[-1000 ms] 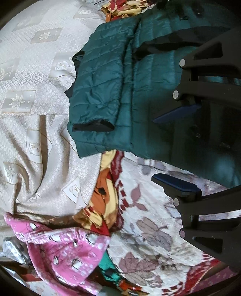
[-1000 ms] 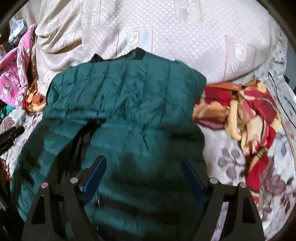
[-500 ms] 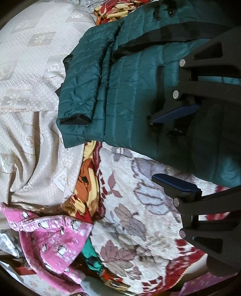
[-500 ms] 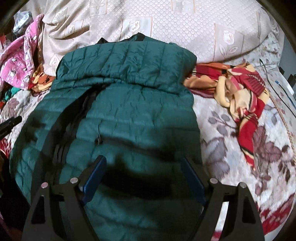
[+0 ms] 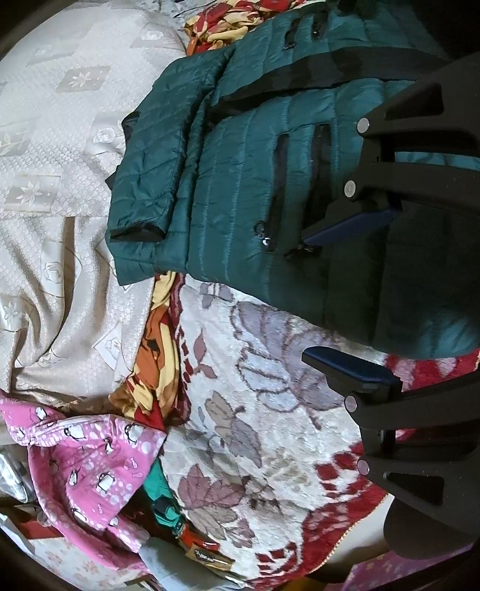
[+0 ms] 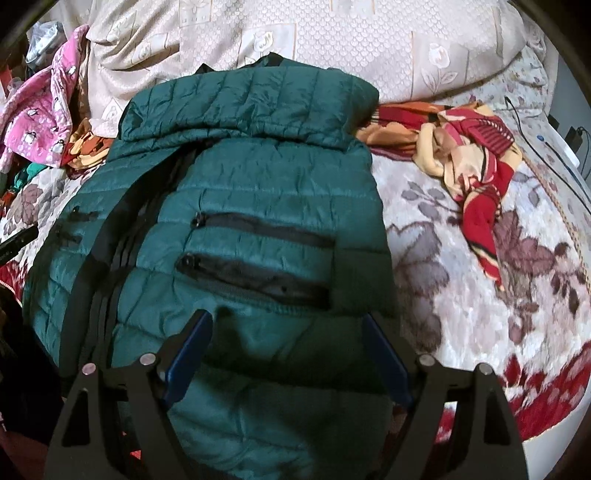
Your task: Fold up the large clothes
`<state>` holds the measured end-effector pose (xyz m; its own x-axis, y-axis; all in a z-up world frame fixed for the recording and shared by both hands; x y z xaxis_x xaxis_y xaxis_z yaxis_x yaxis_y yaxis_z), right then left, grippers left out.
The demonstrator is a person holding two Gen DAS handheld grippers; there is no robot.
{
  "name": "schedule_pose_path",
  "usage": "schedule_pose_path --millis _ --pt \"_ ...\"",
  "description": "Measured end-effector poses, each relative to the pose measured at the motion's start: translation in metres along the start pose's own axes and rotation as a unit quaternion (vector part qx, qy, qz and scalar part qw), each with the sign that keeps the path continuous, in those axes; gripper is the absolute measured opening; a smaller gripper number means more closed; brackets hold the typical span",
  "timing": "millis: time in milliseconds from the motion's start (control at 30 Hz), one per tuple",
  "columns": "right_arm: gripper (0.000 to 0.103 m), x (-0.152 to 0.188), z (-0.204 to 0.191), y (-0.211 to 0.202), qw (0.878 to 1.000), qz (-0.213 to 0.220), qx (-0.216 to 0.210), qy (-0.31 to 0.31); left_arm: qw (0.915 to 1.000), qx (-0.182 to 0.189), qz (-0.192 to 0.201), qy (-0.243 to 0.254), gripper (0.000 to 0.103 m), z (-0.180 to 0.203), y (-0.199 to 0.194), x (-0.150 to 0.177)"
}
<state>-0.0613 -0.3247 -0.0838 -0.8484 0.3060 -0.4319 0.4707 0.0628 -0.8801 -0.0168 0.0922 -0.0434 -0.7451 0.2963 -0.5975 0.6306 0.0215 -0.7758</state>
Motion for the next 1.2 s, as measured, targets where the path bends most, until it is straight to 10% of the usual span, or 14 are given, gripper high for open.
schedule_pose_path --millis 767,1200 --pt "0.089 0.027 0.024 -0.005 1.000 -0.024 0.006 0.013 0.9994 0.015 -0.031 -0.010 0.040 -0.008 0.005 0.033" --pt "0.090 0.028 0.048 -0.005 0.997 -0.057 -0.025 0.041 0.9901 0.112 -0.072 -0.045 0.040 -0.028 0.018 0.046"
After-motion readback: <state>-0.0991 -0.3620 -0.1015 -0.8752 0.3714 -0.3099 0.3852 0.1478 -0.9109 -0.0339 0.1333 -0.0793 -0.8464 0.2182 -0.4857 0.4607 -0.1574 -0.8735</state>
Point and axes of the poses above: each gripper's, at about its wrist camera, not at the fingertips, and y roughly the way its jaws point, z to its right, x to its underside, the point moved 2 cm from there along y, roughly the way its jaws point, and after that the axes turned 15 degrees about y, right-handed, at the moved point
